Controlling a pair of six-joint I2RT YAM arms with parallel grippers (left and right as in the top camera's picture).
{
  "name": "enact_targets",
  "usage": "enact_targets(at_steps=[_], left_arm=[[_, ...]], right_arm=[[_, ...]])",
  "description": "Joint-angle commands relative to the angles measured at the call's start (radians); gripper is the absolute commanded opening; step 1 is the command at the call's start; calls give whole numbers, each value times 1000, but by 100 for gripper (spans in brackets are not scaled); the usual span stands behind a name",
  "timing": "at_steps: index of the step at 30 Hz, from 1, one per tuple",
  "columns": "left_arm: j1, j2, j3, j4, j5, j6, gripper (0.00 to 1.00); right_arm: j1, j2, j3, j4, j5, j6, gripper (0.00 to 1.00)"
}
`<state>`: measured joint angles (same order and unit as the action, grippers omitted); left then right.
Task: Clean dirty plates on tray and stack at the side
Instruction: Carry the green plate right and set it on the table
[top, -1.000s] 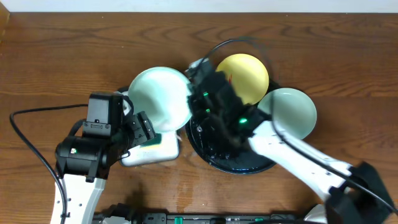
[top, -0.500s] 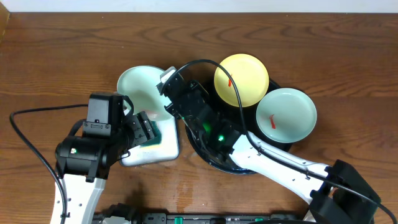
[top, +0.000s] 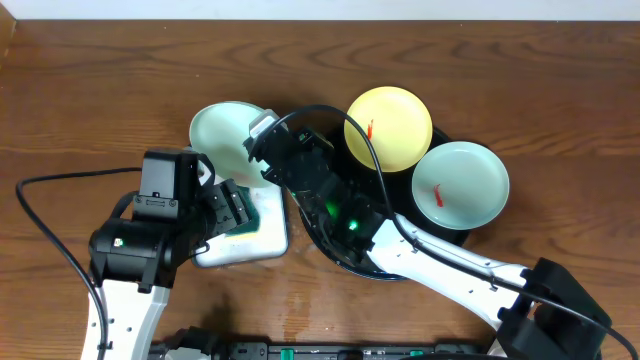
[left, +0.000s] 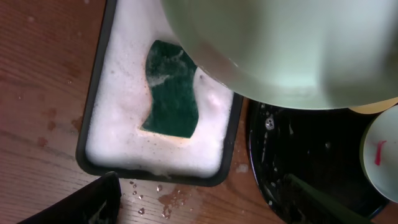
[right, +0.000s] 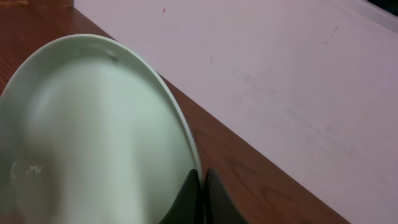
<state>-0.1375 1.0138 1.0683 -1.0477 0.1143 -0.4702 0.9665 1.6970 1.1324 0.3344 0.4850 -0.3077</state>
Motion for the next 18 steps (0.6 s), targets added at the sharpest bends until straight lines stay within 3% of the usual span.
enact_targets(at_steps=[1, 18], left_arm=[[5, 3, 20, -3, 5, 6, 82], [5, 3, 20, -3, 5, 6, 82]], right_arm=[[11, -16, 10, 6, 16, -16, 1], [15, -16, 10, 39, 16, -205, 1]])
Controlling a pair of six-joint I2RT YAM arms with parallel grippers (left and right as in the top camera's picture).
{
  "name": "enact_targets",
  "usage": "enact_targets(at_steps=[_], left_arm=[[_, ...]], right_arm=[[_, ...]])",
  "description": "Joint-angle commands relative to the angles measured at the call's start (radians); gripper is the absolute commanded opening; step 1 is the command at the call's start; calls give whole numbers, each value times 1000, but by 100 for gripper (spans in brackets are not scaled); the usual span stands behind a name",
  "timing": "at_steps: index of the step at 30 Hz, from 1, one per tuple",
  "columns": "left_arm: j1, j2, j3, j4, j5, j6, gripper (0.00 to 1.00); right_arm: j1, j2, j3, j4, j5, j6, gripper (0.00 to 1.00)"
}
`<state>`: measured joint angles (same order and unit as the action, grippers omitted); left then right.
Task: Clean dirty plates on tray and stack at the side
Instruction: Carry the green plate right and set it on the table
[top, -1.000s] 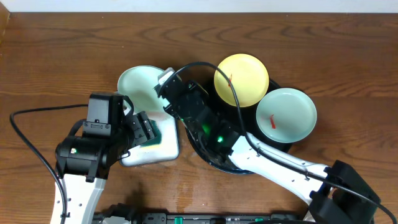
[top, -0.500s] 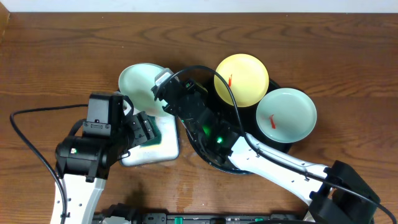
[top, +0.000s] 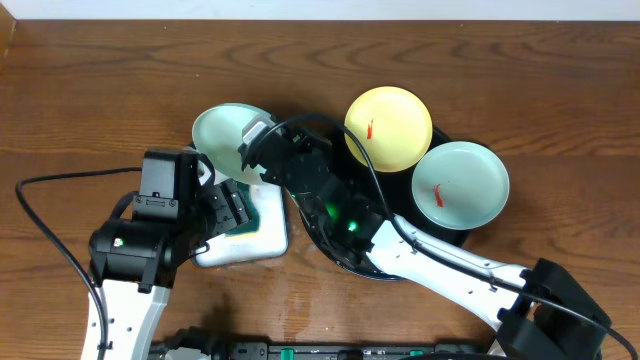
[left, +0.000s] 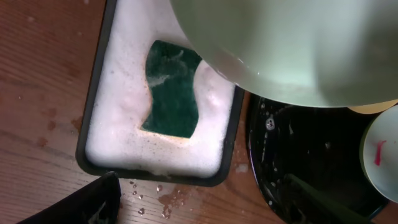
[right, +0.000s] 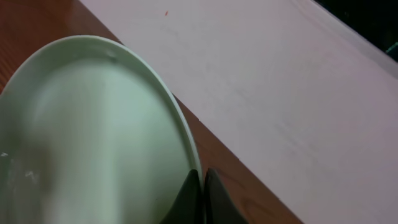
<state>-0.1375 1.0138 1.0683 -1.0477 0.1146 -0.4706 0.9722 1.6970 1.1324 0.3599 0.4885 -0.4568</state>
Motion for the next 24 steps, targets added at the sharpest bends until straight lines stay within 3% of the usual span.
enact_targets(at_steps=[1, 9, 24], left_arm=[[5, 3, 20, -3, 5, 6, 82], [5, 3, 20, -3, 5, 6, 82], [5, 3, 20, -3, 5, 6, 82]], right_arm=[[10, -16, 10, 19, 12, -68, 1], [11, -16, 10, 84, 12, -170, 1], [11, -16, 10, 123, 12, -189, 1]])
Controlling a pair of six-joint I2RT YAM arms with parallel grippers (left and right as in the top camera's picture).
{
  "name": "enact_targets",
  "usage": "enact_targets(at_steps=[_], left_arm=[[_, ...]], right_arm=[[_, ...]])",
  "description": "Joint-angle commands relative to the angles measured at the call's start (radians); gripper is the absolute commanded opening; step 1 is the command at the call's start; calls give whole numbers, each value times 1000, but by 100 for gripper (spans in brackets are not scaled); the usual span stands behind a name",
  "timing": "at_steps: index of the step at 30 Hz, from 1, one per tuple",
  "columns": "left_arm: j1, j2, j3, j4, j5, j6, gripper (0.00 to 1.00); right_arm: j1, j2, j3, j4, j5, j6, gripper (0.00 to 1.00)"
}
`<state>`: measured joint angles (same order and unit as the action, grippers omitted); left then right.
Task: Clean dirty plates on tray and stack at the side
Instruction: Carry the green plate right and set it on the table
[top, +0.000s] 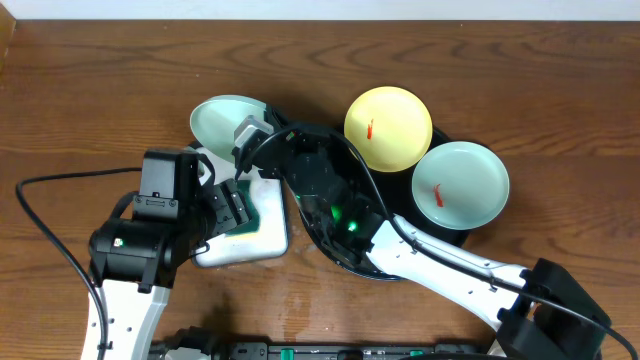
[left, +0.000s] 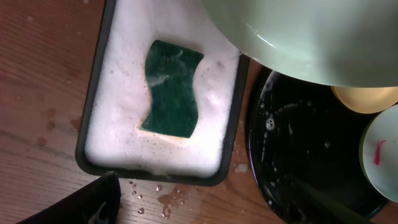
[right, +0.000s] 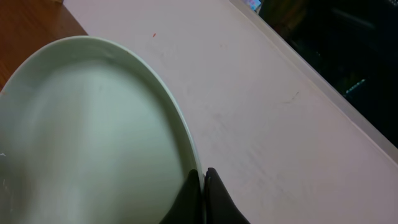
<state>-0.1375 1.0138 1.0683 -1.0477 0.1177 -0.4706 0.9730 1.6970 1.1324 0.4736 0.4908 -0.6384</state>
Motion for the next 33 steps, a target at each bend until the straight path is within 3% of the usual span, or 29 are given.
enact_targets(at_steps=[1, 14, 18, 22, 27, 33], left_arm=[[5, 3, 20, -3, 2, 6, 82], [5, 3, 20, -3, 2, 6, 82], [5, 3, 20, -3, 2, 6, 82], [5, 3, 20, -3, 2, 6, 82], [5, 3, 20, -3, 2, 6, 82], [5, 3, 20, -3, 2, 6, 82]], right_arm=[[11, -16, 10, 9, 10, -7, 1], [11, -16, 10, 6, 15, -26, 1], [10, -16, 10, -143, 95, 198, 1], [0, -21, 10, -390, 156, 652, 1], [-46, -132, 10, -526, 110, 770, 1], [-257, -308, 10, -859, -247, 1048, 1]])
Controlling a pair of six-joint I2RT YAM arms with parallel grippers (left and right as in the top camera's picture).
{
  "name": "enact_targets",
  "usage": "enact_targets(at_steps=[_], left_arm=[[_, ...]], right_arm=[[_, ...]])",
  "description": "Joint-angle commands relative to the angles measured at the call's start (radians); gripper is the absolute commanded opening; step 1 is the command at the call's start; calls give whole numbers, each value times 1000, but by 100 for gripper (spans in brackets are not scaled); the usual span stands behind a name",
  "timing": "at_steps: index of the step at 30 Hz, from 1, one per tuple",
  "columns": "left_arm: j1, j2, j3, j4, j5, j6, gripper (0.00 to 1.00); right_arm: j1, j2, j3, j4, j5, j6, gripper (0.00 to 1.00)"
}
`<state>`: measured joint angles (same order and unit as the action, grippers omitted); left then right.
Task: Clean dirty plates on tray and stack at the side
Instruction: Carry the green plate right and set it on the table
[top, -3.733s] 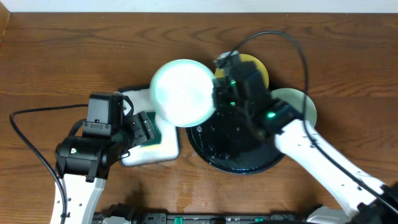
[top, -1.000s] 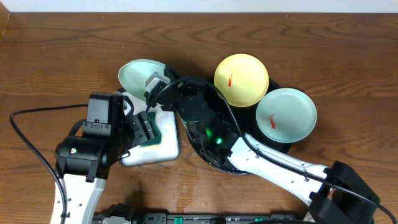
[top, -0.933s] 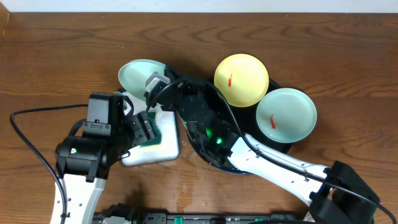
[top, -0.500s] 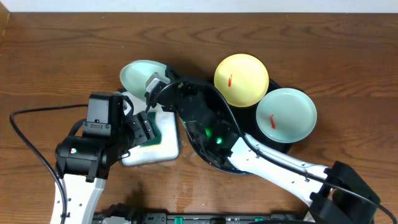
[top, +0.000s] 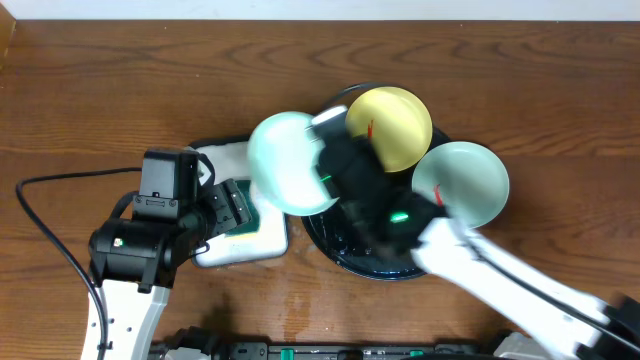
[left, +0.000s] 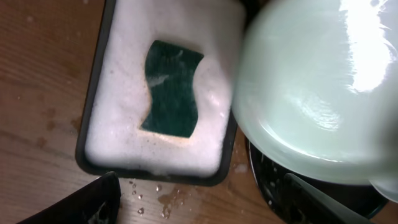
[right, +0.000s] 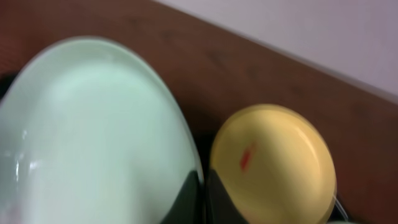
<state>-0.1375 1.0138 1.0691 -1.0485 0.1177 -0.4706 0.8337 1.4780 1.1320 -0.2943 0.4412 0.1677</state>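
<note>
My right gripper (right: 203, 196) is shut on the rim of a pale green plate (top: 288, 163), held in the air over the right edge of the soapy basin and the left rim of the round black tray (top: 345, 255). The arm is blurred in the overhead view. That plate (left: 314, 93) fills the right of the left wrist view. A yellow plate (top: 390, 125) and a second pale green plate (top: 462, 185), each with a red smear, rest on the tray. My left gripper (left: 199, 208) hangs open above the basin's near end.
The black basin (left: 93, 118) is full of white foam, with a green sponge (left: 172, 89) lying in it. Water drops (left: 165, 202) spot the wooden table in front of it. The yellow plate (right: 273, 162) sits just right of my right fingers.
My right gripper has carried the pale green plate from beyond the basin's far left corner to the right, over the basin's right edge and the tray rim. The left arm is unmoved.
The right gripper held the pale green plate by its rim, tilted above the basin's far end. At the following two moments the plate stood a little farther left and back each time. Now it is back to the right, beside the yellow plate. The left gripper stayed open throughout.
</note>
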Motion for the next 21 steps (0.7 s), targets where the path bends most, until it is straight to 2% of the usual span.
enact_targets(at_steps=[1, 3, 11, 17, 21], left_arm=[[5, 3, 19, -2, 2, 6, 82], [5, 3, 19, -2, 2, 6, 82], [5, 3, 19, -2, 2, 6, 82], [5, 3, 19, -2, 2, 6, 82], [5, 3, 19, -2, 2, 6, 82]], right_arm=[[-167, -108, 11, -143, -244, 277, 1], [-288, -143, 11, -243, -334, 327, 1], [-835, -177, 8, -502, -553, 308, 1], [-1230, -140, -20, -529, -577, 288, 1], [-1415, -81, -22, -513, -574, 288, 1]])
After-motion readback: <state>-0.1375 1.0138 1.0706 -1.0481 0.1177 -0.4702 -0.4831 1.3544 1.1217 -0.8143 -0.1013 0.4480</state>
